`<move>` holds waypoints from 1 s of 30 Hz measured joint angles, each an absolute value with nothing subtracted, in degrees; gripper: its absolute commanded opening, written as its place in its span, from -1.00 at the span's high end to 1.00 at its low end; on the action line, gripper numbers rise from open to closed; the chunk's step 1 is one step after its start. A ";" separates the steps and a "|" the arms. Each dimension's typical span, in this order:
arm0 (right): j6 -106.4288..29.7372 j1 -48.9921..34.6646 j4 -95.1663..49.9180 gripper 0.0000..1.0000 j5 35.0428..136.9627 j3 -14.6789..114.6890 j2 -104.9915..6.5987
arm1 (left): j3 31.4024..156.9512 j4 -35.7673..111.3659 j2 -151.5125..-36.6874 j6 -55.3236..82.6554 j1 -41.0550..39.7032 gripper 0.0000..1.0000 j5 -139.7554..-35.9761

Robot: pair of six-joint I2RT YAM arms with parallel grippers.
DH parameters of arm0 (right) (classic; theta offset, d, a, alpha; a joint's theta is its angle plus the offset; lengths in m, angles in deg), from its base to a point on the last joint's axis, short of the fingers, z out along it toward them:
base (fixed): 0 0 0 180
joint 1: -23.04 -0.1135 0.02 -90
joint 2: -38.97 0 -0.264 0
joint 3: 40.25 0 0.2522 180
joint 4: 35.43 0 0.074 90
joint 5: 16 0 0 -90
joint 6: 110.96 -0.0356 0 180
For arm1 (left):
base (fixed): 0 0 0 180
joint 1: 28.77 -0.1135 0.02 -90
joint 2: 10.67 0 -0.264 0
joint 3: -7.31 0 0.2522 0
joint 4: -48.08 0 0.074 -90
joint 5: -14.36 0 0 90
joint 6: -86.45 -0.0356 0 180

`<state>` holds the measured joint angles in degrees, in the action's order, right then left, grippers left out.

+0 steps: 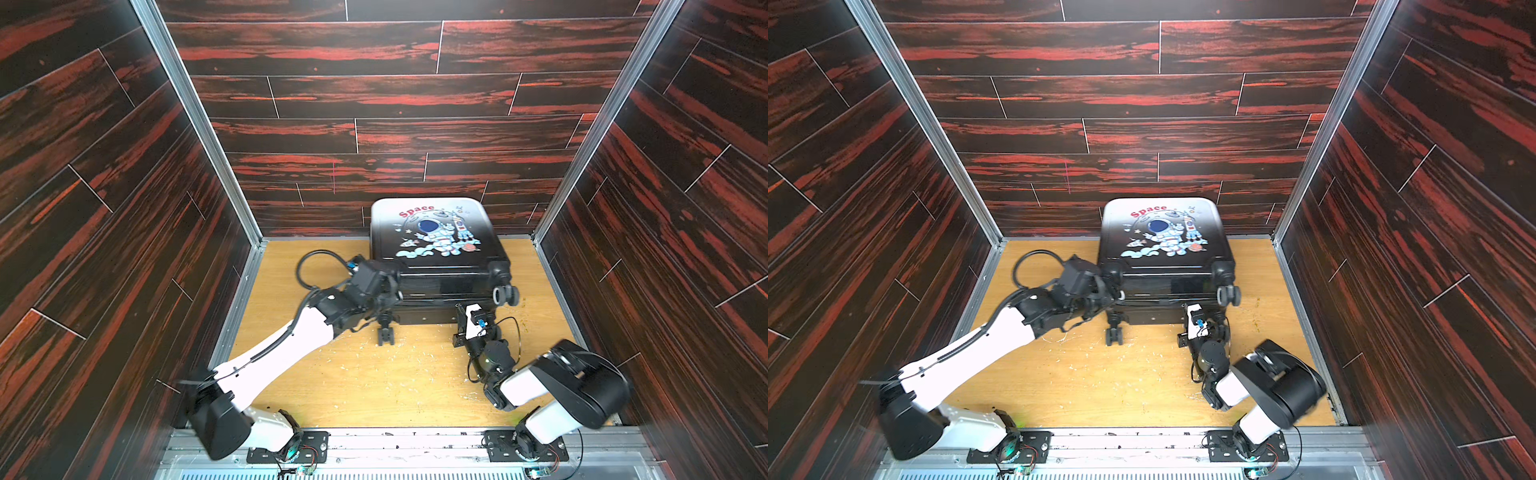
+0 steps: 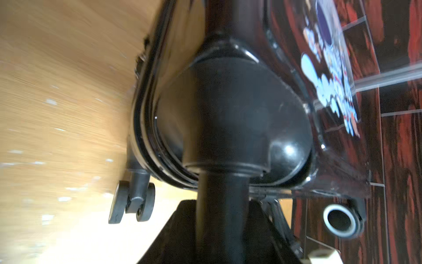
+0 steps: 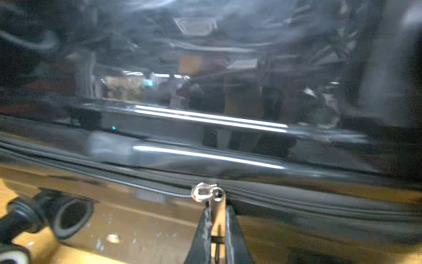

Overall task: Open the suitcase zippers
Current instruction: Unzip the zipper on the suitcase, then place the suitcase at the center of the board.

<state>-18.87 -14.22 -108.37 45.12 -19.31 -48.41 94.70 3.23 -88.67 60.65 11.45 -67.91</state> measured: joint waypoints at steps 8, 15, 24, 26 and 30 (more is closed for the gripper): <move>-18.41 -14.06 -98.93 1.00 45.60 -18.93 -39.33 | 91.20 -2.33 -78.96 58.57 1.11 1.00 -66.90; -15.11 -14.09 -102.90 1.00 47.20 -18.89 -42.83 | 90.24 -5.19 -76.19 55.65 -3.65 1.00 -68.87; -13.10 -14.85 -98.66 1.00 53.01 -15.76 -44.75 | 92.32 -11.24 -78.98 43.06 -7.17 -0.20 -65.55; -12.60 -16.36 -95.69 1.00 53.36 -14.78 -44.21 | 94.61 -14.89 -80.67 41.90 -7.54 -0.65 -61.88; -11.11 -21.89 -88.83 1.00 52.55 -13.82 -44.34 | 100.03 -19.24 -80.95 40.72 -10.49 -0.92 -53.13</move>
<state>-11.11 -21.89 -88.83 52.55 -13.82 -44.34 100.03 -19.24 -80.95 40.72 -10.49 -53.13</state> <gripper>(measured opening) 0.105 0.949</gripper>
